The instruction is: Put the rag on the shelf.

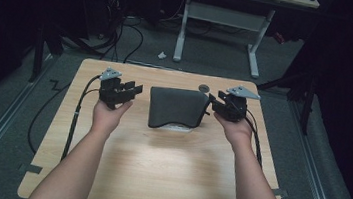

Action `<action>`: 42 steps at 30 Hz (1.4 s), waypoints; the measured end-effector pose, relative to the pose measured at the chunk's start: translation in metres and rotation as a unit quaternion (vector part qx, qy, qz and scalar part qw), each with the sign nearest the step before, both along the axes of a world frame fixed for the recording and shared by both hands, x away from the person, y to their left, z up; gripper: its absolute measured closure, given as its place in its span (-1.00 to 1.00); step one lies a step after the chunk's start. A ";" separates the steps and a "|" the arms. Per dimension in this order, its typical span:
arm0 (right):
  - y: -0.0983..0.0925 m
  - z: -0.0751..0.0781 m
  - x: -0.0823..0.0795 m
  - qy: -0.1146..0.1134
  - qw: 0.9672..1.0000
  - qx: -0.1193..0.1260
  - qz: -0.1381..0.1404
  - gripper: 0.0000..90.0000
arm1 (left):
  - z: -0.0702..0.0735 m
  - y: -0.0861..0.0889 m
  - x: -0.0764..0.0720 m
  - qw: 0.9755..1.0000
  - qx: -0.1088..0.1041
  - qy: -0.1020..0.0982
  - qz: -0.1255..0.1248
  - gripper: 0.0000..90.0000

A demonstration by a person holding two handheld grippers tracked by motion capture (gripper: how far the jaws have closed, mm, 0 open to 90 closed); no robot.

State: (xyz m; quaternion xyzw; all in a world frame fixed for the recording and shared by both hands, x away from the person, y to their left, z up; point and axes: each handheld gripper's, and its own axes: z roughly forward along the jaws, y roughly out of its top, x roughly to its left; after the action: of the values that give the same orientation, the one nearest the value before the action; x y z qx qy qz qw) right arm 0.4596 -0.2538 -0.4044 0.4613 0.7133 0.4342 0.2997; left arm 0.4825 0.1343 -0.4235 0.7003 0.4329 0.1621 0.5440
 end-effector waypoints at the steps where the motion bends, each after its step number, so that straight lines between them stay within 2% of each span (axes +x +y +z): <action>1: -0.001 0.000 -0.006 -0.007 1.000 0.001 0.001 0.29 | 0.000 0.002 -0.006 1.000 0.006 -0.002 0.003 0.26; 2: -0.002 0.001 -0.011 -0.012 1.000 0.002 0.001 0.28 | 0.000 0.005 -0.012 1.000 0.011 -0.003 0.004 0.26; 4: -0.003 0.002 -0.021 -0.007 1.000 -0.004 0.002 0.27 | -0.002 0.011 -0.025 1.000 0.015 -0.011 0.002 0.25; 5: -0.004 0.002 -0.027 -0.016 1.000 -0.004 0.003 0.26 | -0.002 0.014 -0.031 1.000 0.017 -0.014 0.004 0.24; 6: -0.005 0.002 -0.033 -0.021 1.000 -0.006 0.003 0.26 | -0.002 0.017 -0.036 1.000 0.012 -0.017 0.003 0.23; 8: -0.005 0.003 -0.041 -0.016 1.000 -0.012 0.007 0.25 | -0.003 0.023 -0.047 1.000 0.007 -0.017 0.003 0.22; 9: -0.006 0.003 -0.047 -0.026 1.000 -0.015 0.008 0.25 | -0.003 0.026 -0.053 1.000 0.005 -0.021 0.002 0.22; 10: -0.006 0.002 -0.052 -0.031 0.999 -0.017 0.008 0.24 | -0.003 0.028 -0.059 1.000 0.007 -0.025 0.000 0.21; 12: -0.005 0.002 -0.060 -0.025 0.999 -0.024 0.011 0.22 | -0.003 0.031 -0.069 1.000 0.011 -0.028 -0.005 0.20; 13: -0.005 0.001 -0.066 -0.032 0.999 -0.026 0.011 0.22 | -0.003 0.032 -0.075 0.999 0.013 -0.032 -0.006 0.20; 14: -0.004 0.000 -0.071 -0.040 0.999 -0.025 0.013 0.21 | -0.003 0.033 -0.081 0.999 0.016 -0.037 -0.008 0.20; 16: -0.003 -0.002 -0.080 -0.041 0.999 -0.030 0.021 0.21 | -0.006 0.034 -0.092 0.999 0.029 -0.042 -0.014 0.20; 17: -0.002 -0.005 -0.086 -0.055 0.997 -0.040 0.026 0.21 | -0.008 0.034 -0.097 0.998 0.034 -0.042 -0.019 0.19; 18: -0.001 -0.006 -0.091 -0.059 0.997 -0.049 0.028 0.21 | -0.010 0.034 -0.102 0.998 0.038 -0.044 -0.022 0.18; 19: 0.001 -0.007 -0.095 -0.050 0.997 -0.054 0.029 0.21 | -0.012 0.033 -0.108 0.998 0.042 -0.046 -0.026 0.17; 21: 0.002 -0.011 -0.105 -0.057 0.996 -0.056 0.038 0.23 | -0.018 0.032 -0.118 0.997 0.052 -0.047 -0.032 0.15; 23: 0.003 -0.016 -0.114 -0.051 0.996 -0.058 0.039 0.23 | -0.026 0.030 -0.128 0.997 0.052 -0.039 -0.043 0.13; 26: 0.004 -0.028 -0.129 -0.042 0.997 -0.053 0.041 0.25 | -0.042 0.026 -0.141 0.996 0.061 -0.017 -0.058 0.10; 29: 0.005 -0.043 -0.144 -0.020 0.998 -0.038 0.038 0.25 | -0.059 0.023 -0.153 0.996 0.061 0.005 -0.070 0.09; 31: 0.007 -0.054 -0.151 -0.012 0.999 -0.037 0.038 0.26 | -0.071 0.020 -0.161 0.994 0.069 0.019 -0.079 0.08; 34: 0.010 -0.073 -0.162 0.014 0.998 -0.042 0.039 0.24 | -0.087 0.018 -0.174 0.991 0.081 0.039 -0.097 0.08; 37: 0.013 -0.093 -0.178 0.034 0.998 -0.042 0.034 0.23 | -0.093 0.018 -0.188 0.989 0.075 0.062 -0.111 0.09; 39: 0.012 -0.105 -0.189 0.035 0.998 -0.042 0.024 0.23 | -0.094 0.016 -0.192 0.989 0.075 0.062 -0.114 0.08; 40: 0.012 -0.111 -0.194 0.035 0.998 -0.046 0.018 0.26 | -0.095 0.014 -0.193 0.988 0.083 0.060 -0.113 0.08; 41: 0.013 -0.115 -0.197 0.046 0.997 -0.051 0.019 0.26 | -0.096 0.011 -0.193 0.987 0.098 0.059 -0.113 0.08; 42: 0.013 -0.117 -0.196 0.059 0.996 -0.053 0.028 0.24 | -0.098 0.009 -0.192 0.986 0.103 0.059 -0.115 0.08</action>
State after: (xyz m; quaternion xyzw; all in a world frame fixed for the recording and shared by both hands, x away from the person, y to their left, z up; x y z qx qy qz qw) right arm 0.2631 -0.2404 -0.5215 0.4492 0.7649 0.3756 0.2686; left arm 0.2903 0.1431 -0.5218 0.8061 0.3619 0.1006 0.4573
